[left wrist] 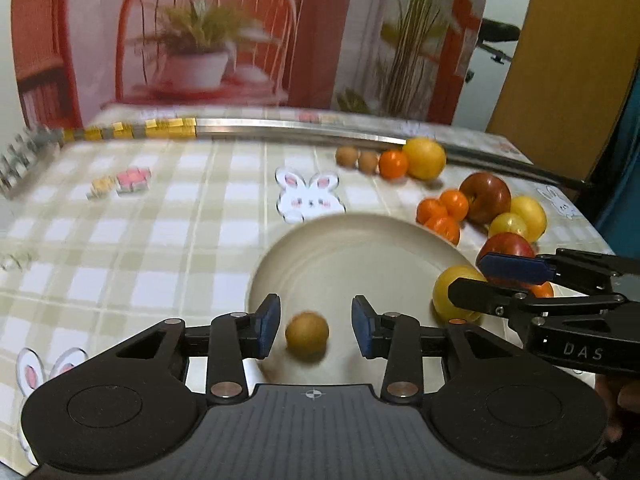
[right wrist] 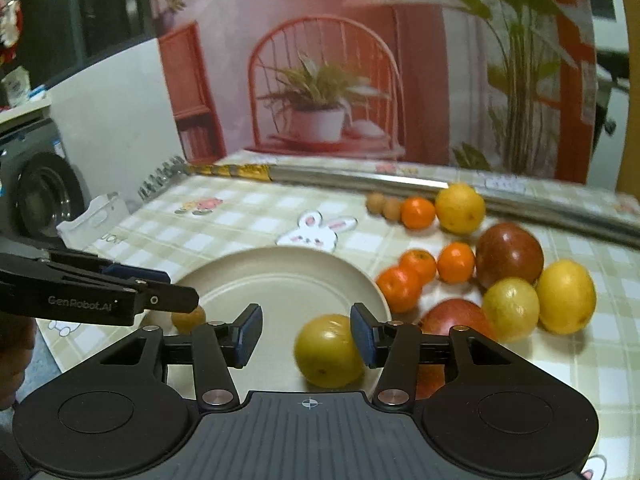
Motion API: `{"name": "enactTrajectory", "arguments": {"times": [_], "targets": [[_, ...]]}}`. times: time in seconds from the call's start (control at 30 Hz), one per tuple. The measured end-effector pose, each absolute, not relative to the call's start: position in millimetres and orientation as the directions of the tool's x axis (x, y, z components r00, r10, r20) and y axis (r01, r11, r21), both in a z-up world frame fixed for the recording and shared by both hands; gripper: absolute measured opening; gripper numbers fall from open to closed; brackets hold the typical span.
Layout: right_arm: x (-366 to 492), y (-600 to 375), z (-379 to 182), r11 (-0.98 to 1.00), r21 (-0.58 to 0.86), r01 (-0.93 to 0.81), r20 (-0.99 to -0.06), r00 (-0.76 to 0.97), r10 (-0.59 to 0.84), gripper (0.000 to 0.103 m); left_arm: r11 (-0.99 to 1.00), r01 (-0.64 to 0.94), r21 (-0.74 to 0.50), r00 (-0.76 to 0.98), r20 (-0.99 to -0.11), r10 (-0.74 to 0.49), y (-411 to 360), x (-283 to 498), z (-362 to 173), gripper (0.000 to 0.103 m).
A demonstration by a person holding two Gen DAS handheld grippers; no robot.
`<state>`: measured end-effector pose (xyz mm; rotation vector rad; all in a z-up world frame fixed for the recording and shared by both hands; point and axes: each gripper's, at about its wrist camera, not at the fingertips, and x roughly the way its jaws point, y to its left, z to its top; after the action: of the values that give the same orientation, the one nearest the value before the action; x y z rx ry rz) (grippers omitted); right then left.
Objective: Organize fruits
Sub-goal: 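Carry the brown fruit and yellow pear into the white plate and open both tools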
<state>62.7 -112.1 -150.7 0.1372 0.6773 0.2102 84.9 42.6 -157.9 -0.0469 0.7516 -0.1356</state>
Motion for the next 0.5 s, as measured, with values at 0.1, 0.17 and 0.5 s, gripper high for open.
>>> {"name": "enactTrajectory", "arguments": {"times": [0.1,0.17,0.5], "targets": [[59,-111,-147,0.973,0.182,-0.141,-0.588,0.778,0.223,0.046,0.994,0.078,-0.071,0.738,-0.667,-0.106,40,80,-156,0.041],[57,-112,-146,0.976,0.181,-0.118,-0.580,0.789,0.202,0.046,0.996,0.059,-0.061,0.745,-0.661,-0.085,39,77,-156,0.041],[50,-126,-148,0.981,0.193,-0.013,-0.571,0.812,0.123,0.046,0.999,0.014,-0.042,0.752,-0.658,-0.038,43,75,-153,0.041]]}}
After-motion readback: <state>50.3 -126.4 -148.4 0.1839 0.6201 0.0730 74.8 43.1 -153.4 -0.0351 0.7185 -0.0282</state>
